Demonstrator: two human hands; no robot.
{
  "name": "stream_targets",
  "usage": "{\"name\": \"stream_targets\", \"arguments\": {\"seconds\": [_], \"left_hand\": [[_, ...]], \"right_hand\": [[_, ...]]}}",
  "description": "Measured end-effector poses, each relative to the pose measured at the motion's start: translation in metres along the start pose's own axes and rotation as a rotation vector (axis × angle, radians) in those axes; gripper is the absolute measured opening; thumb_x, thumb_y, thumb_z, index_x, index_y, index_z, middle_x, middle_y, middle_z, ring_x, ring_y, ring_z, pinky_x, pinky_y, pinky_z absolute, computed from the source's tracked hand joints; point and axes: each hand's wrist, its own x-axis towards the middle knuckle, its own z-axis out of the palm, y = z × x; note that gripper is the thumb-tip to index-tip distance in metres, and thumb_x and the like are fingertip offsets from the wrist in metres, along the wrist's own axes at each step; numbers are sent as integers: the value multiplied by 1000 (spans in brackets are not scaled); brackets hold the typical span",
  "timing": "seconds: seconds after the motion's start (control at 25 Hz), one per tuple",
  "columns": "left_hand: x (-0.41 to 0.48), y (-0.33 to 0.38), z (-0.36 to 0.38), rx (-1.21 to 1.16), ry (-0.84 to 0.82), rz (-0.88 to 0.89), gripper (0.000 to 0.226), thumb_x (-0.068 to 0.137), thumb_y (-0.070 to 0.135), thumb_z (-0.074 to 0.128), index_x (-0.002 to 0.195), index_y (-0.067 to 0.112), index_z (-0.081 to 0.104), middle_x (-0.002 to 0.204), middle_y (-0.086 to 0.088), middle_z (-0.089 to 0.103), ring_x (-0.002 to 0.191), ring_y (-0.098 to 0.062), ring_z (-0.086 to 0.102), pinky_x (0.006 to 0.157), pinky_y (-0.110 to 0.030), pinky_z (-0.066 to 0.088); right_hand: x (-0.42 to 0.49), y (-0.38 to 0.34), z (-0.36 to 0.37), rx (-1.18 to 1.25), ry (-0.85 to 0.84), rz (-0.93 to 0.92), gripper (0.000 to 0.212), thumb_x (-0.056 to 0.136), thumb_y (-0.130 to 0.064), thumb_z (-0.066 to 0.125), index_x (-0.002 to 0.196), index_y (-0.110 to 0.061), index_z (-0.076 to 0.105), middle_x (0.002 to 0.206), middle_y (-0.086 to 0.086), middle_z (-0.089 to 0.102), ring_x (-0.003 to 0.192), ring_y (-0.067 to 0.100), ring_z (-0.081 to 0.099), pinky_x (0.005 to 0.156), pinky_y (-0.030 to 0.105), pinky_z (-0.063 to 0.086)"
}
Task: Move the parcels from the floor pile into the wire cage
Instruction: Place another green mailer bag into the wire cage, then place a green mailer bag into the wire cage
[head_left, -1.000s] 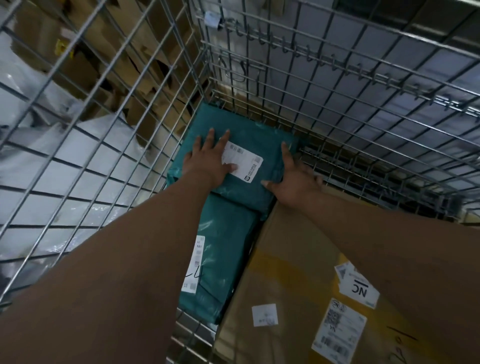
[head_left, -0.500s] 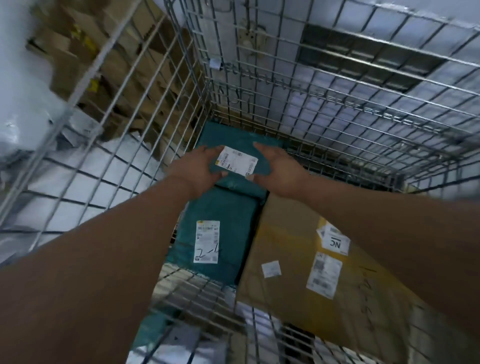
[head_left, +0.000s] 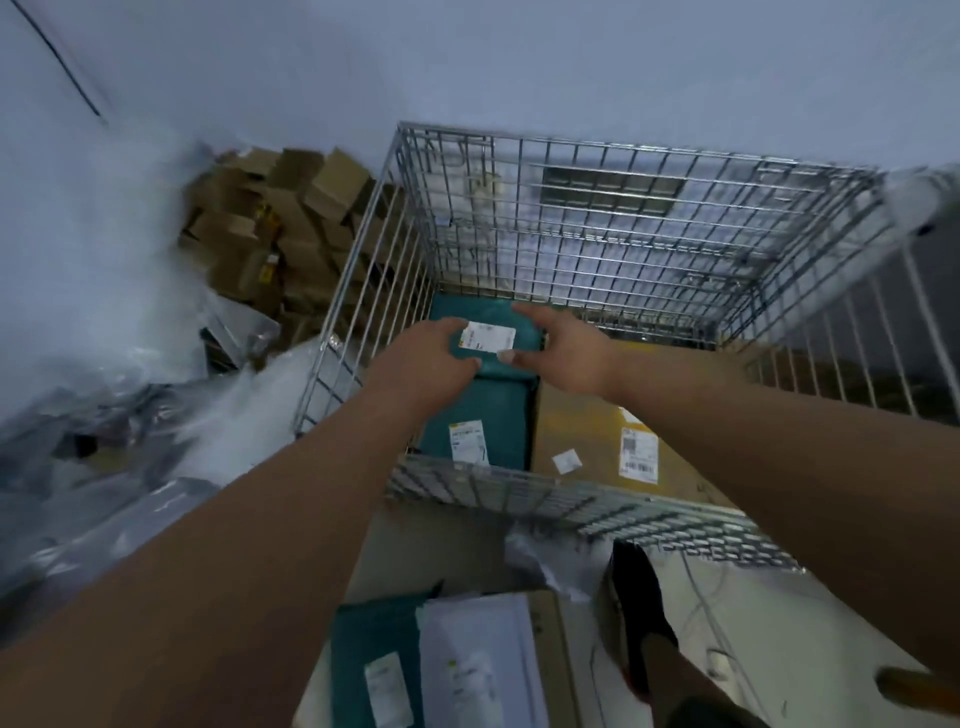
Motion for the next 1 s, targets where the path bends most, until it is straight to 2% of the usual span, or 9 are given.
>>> {"name": "stream_targets", "arguments": {"seconds": [0.08,0.2,0.24,0.44,0.56,0.64,0.72,0.92,1.0], "left_hand": [[-34,-1,-8,8,0,10,61,94,46,62,151,30,46,149,-2,51,127,-24,55,103,-45,49],[-79,-6,-6,-23,121,30,52,95,42,59,145,30,53,142,1,57,126,-21,56,105,-42,47],[-93,-9,0,-50,194,42,49,95,41,59,142,29,56,137,2,60,124,-19,57,103,-39,47],[-165,-26,45,-201,554,31,39,94,26,59,133,20,61,130,-4,62,122,-20,53,105,-27,39],[-215,-51,77,-170,725,-52,40,87,17,61,127,13,64,124,-10,61,118,-24,54,103,-10,30],[-247,-64,100,-180,704,-110,42,86,17,61,127,11,64,124,-11,59,118,-23,54,103,-10,29],[-282,-79,124,-231,605,-195,44,88,21,61,131,15,63,126,-7,58,120,-19,53,103,-11,30],[-348,-122,182,-377,252,-389,48,89,34,58,136,22,59,131,-4,58,122,-21,54,103,-32,42],[-368,-136,196,-378,195,-422,44,92,34,58,133,17,62,128,-7,61,119,-23,56,96,-27,41]], "right_hand": [[-39,-21,5,19,-11,21,77,95,-49,66,160,-33,27,159,8,40,132,27,52,105,37,48],[-78,-36,24,-4,42,-3,69,96,-49,65,156,-34,35,151,4,48,122,20,58,82,21,45],[-89,-38,34,19,72,-25,65,96,-47,65,154,-33,40,147,3,52,117,17,59,80,20,44],[-140,-37,79,110,183,-203,47,95,-35,70,140,-27,59,128,-1,64,115,10,61,101,28,51],[-163,-22,121,110,123,-272,40,92,-28,72,131,-20,66,118,0,68,107,11,64,98,33,54],[-171,-9,148,87,45,-251,42,92,-28,73,132,-20,65,121,1,67,107,12,63,98,31,53],[-181,1,181,25,-61,-207,45,92,-31,73,136,-23,62,128,2,63,112,13,61,97,22,47],[-209,36,266,-67,-203,-123,52,93,-33,70,143,-24,56,130,-1,56,108,7,54,84,10,34],[-220,51,292,-83,-218,-81,54,93,-33,72,143,-22,55,133,5,58,103,7,53,81,9,33]]}}
